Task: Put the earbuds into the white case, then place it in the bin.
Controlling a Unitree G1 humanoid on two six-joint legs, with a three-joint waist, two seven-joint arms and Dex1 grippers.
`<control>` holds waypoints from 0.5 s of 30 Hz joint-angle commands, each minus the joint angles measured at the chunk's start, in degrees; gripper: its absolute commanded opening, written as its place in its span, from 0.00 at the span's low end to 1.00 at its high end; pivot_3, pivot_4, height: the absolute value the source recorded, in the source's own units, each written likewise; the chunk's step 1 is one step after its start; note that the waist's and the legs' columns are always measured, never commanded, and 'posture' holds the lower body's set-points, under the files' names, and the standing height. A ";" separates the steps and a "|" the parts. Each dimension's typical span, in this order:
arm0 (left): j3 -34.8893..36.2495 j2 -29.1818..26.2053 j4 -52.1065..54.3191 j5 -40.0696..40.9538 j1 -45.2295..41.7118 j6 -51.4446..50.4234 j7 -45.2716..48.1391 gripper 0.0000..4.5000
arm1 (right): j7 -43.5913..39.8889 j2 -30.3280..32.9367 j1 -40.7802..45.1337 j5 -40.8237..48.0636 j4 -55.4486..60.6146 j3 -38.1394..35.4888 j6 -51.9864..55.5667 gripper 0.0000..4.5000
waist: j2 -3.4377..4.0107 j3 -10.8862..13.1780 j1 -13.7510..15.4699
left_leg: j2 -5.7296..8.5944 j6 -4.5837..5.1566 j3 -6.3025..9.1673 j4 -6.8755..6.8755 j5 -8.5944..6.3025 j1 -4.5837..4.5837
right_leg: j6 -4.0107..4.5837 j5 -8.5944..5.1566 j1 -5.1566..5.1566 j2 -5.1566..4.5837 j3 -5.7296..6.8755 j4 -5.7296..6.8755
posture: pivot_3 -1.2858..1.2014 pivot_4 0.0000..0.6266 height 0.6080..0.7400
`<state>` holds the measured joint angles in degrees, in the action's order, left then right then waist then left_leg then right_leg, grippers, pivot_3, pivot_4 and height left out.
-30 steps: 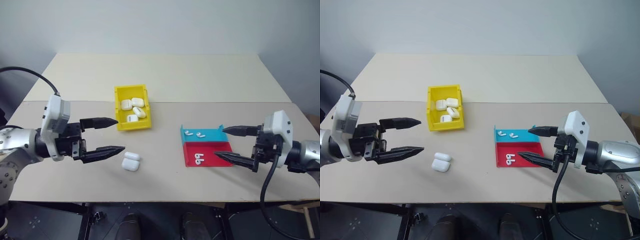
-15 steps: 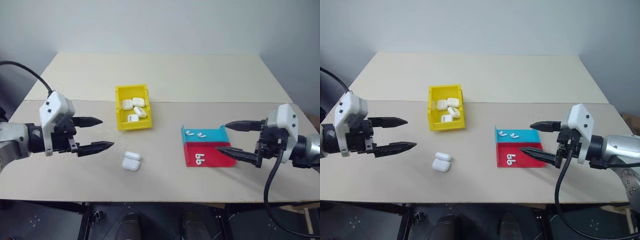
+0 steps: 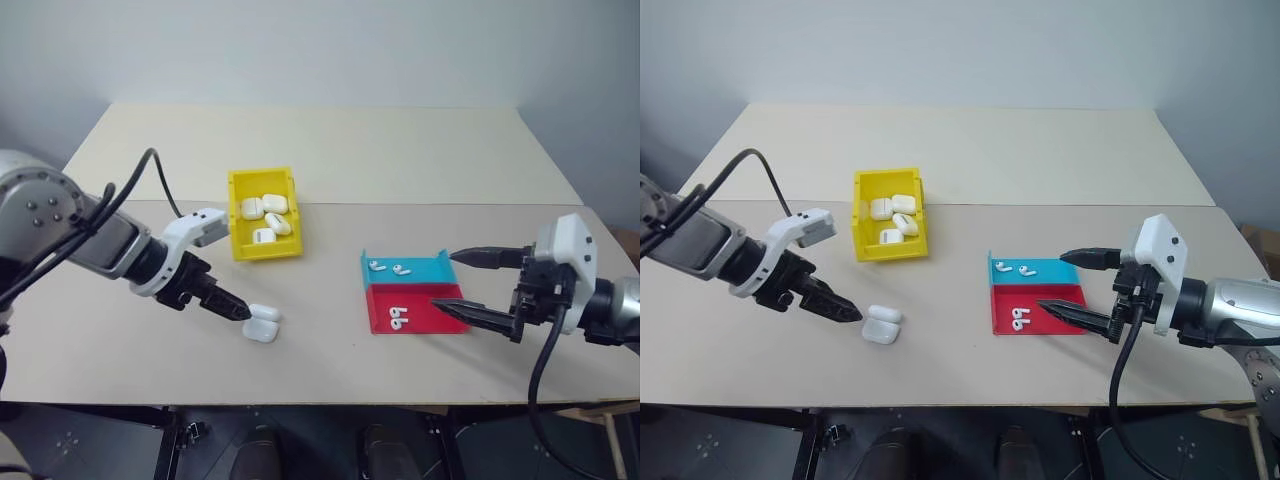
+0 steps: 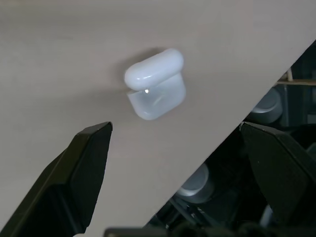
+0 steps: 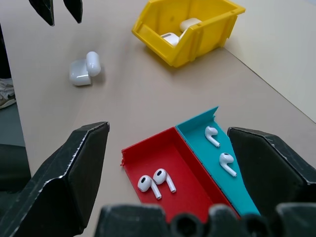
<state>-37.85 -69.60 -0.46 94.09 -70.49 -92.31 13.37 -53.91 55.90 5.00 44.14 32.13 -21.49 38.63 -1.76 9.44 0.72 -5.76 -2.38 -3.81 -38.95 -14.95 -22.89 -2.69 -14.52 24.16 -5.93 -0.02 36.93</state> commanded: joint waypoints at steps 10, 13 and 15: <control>-41.02 12.94 -13.14 18.91 -30.24 -0.19 -13.59 1.00 | -1.19 1.51 2.04 1.89 -0.47 -1.04 1.12 0.99 | -0.05 0.03 0.26 | 0.17 -0.02 0.11 -0.08 0.02 -0.02 | -0.03 -0.02 -0.04 -0.02 -0.17 -0.01 | 0.52 0.24 1.00; -44.30 16.33 -16.15 18.91 -32.17 -0.19 -11.83 1.00 | -2.61 2.73 2.24 1.90 -1.17 -1.21 1.24 0.99 | -0.05 0.03 0.19 | 0.20 -0.02 0.11 -0.08 0.02 -0.04 | -0.03 -0.02 -0.04 -0.02 -0.18 -0.05 | 0.52 0.24 1.00; -46.53 18.16 -17.18 18.91 -33.21 -0.19 -10.37 1.00 | -2.90 3.43 2.78 2.24 -1.85 -1.20 1.48 0.99 | -0.05 0.03 0.15 | 0.20 -0.02 0.13 -0.07 0.02 -0.07 | -0.03 -0.02 -0.04 -0.02 -0.18 -0.09 | 0.52 0.24 1.00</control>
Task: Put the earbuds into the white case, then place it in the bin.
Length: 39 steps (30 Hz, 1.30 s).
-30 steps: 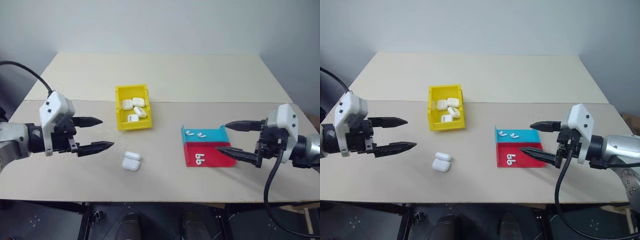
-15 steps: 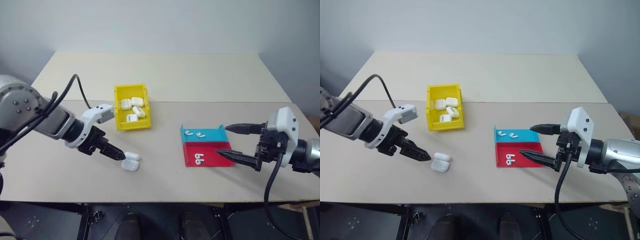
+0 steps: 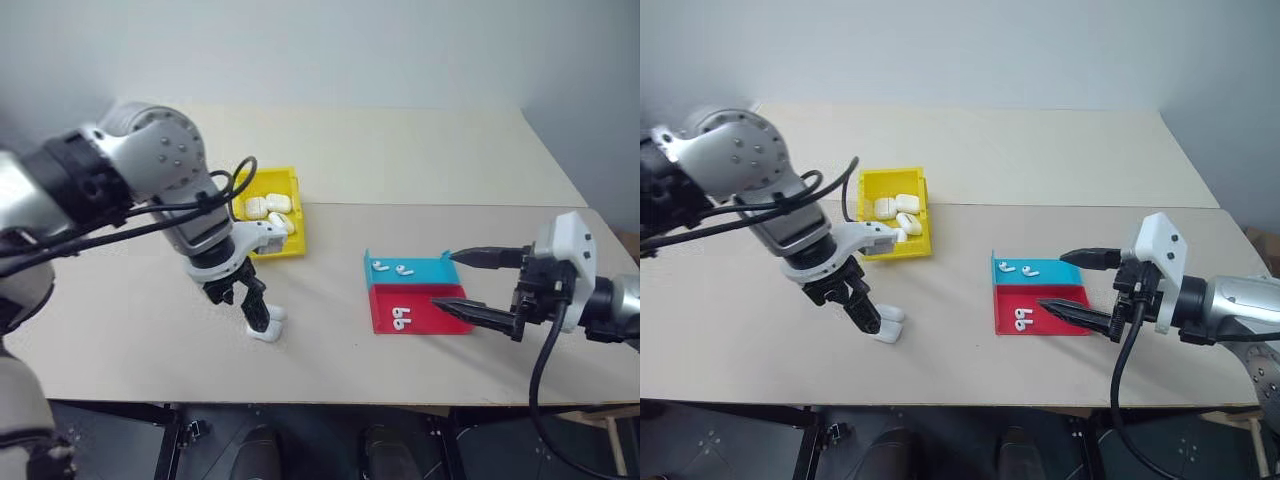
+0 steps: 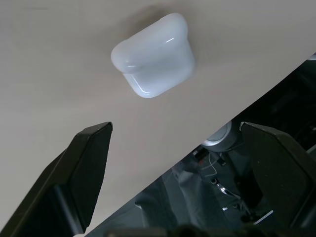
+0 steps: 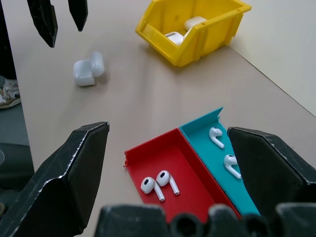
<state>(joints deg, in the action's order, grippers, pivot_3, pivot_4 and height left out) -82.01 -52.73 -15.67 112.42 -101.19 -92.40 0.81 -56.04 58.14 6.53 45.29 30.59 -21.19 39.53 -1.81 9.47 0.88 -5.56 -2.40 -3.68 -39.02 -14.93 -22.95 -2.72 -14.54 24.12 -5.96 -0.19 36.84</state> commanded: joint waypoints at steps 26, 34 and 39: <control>14.65 10.09 -12.31 0.58 14.56 -0.10 -20.64 1.00 | -2.19 3.02 2.61 2.77 -1.55 -3.42 2.49 0.99 | -0.02 0.01 -0.16 | 0.37 0.00 0.29 -0.01 0.00 0.00 | -0.12 0.04 -0.02 -0.13 -0.18 -0.04 | 0.52 0.24 1.00; 20.22 11.07 -11.77 0.58 18.79 -0.09 -26.38 1.00 | -2.84 3.17 2.62 3.04 -1.85 -3.33 2.20 0.99 | -0.02 0.01 -0.20 | 0.67 -0.01 0.61 0.02 0.01 0.07 | -0.21 0.06 -0.02 -0.20 -0.36 -0.04 | 0.52 0.24 1.00; 22.35 9.98 -10.63 0.58 20.00 -0.09 -28.85 1.00 | -3.44 3.14 2.46 3.22 -2.07 -3.48 2.07 0.99 | -0.02 0.01 -0.19 | 0.70 -0.01 0.63 0.02 0.01 0.08 | -0.22 0.07 -0.03 -0.21 -0.36 -0.04 | 0.52 0.24 1.00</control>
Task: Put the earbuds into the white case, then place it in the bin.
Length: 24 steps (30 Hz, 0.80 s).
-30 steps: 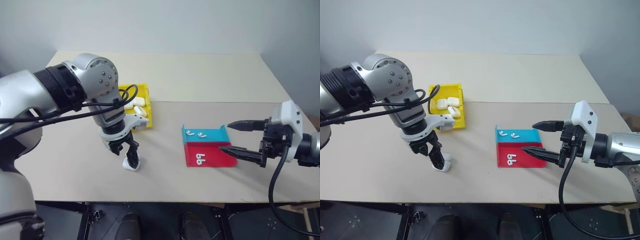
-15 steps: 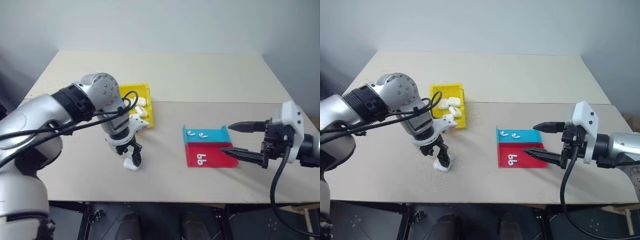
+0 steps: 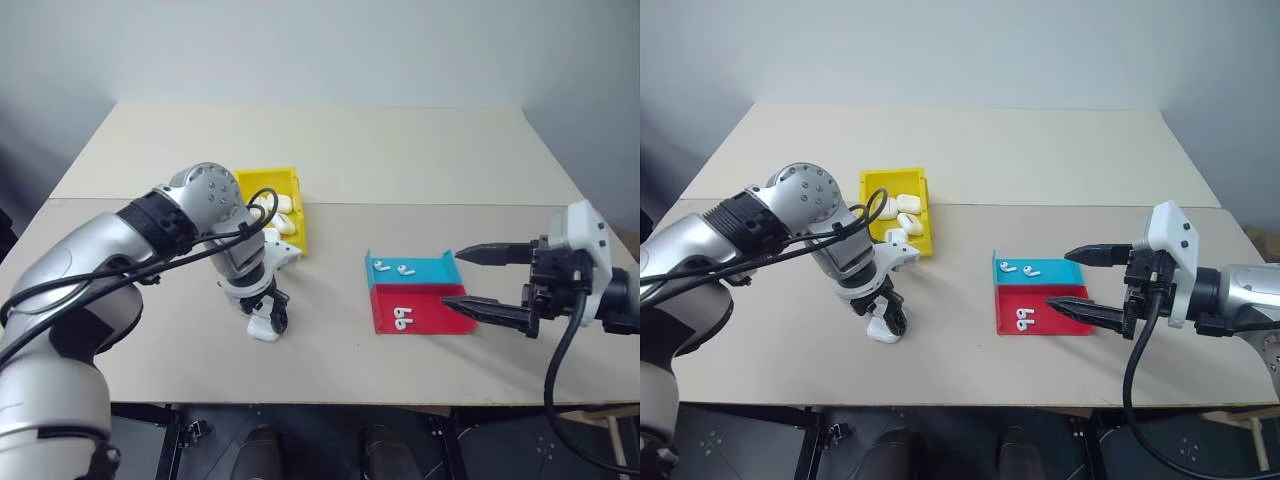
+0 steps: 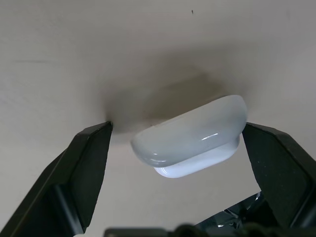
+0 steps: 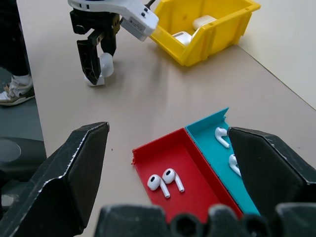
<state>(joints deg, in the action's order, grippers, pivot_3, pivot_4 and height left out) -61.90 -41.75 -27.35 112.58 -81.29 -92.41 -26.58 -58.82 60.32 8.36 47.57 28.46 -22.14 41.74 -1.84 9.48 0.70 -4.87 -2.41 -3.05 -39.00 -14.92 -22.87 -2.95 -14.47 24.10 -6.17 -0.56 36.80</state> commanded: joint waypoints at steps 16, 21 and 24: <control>2.10 -10.88 14.19 0.42 2.97 2.81 -0.87 1.00 | -2.26 0.53 0.32 0.62 -0.23 -2.08 -0.98 0.99 | 0.01 0.00 -0.24 | 0.02 -0.04 0.02 0.02 0.02 0.02 | -0.01 0.00 0.03 0.00 -0.05 0.03 | 0.52 0.24 1.00; 6.25 -13.78 21.61 0.42 10.30 8.19 -5.39 1.00 | -2.20 0.16 0.65 0.31 -0.32 -1.70 -1.21 0.99 | 0.04 -0.02 -0.05 | 0.02 -0.05 0.03 -0.01 0.03 0.07 | -0.01 0.01 0.01 -0.01 -0.09 0.10 | 0.52 0.24 1.00; 10.25 -13.80 24.25 0.42 14.61 10.57 -8.99 1.00 | -2.30 0.13 0.52 0.28 -0.26 -1.79 -1.29 0.99 | 0.11 -0.06 0.43 | 0.05 -0.01 0.02 -0.01 0.01 0.30 | -0.03 0.01 -0.22 -0.04 -0.12 0.11 | 0.52 0.24 1.00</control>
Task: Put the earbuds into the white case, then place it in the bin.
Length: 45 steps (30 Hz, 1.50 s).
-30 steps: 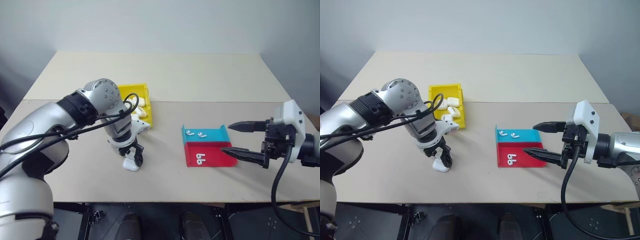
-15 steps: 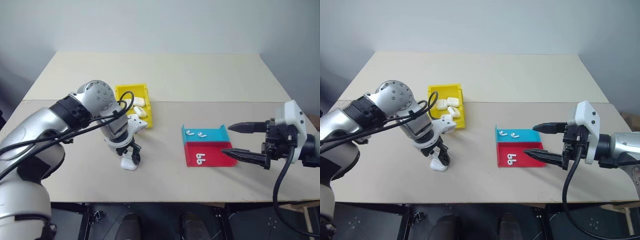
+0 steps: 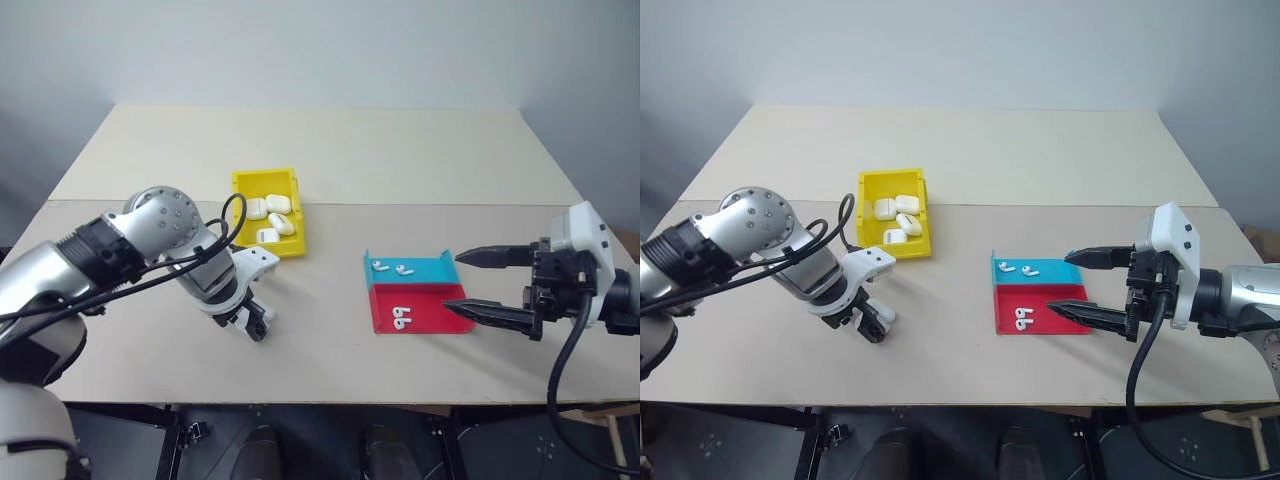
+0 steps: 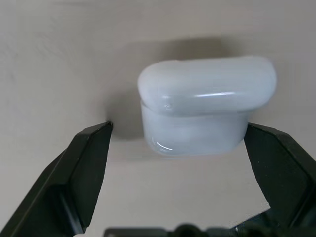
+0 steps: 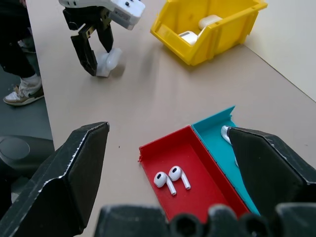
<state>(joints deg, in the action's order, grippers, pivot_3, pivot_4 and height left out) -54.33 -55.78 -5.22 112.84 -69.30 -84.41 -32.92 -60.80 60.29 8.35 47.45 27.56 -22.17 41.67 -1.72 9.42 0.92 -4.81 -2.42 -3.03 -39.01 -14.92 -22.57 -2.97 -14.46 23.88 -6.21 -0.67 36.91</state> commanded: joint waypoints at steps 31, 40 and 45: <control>10.66 3.96 2.61 0.16 5.49 0.13 -9.75 1.00 | 1.29 -0.58 -1.86 0.35 2.71 -3.64 -1.05 0.99 | 0.02 -0.01 0.30 | 0.21 0.32 0.30 0.13 -0.19 0.69 | -0.20 0.05 -1.32 0.00 0.04 -0.91 | 0.52 0.24 1.00; 5.69 1.01 4.62 0.16 2.82 0.50 -4.01 1.00 | 2.31 -1.23 -3.20 0.80 3.97 -4.65 -1.18 0.99 | 0.01 -0.01 0.29 | 0.21 0.32 0.32 0.12 -0.19 0.61 | -0.20 0.05 -1.26 0.00 0.04 -0.91 | 0.52 0.24 1.00; 5.00 1.60 3.93 0.16 2.74 1.21 -4.11 1.00 | 2.45 -1.57 -3.36 0.74 4.08 -4.69 -1.43 0.99 | 0.01 0.00 0.29 | 0.20 0.32 0.33 0.12 -0.19 0.61 | -0.21 0.05 -1.25 0.00 0.05 -0.89 | 0.52 0.24 1.00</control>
<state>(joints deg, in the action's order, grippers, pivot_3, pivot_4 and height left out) -49.48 -54.17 -1.93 112.63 -65.32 -83.78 -37.08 -58.47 58.85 5.00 47.50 30.41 -24.07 41.64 -1.72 9.41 1.21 -4.61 -2.10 -2.71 -38.89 -15.11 -21.97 -3.18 -14.41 22.63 -6.21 -0.63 36.01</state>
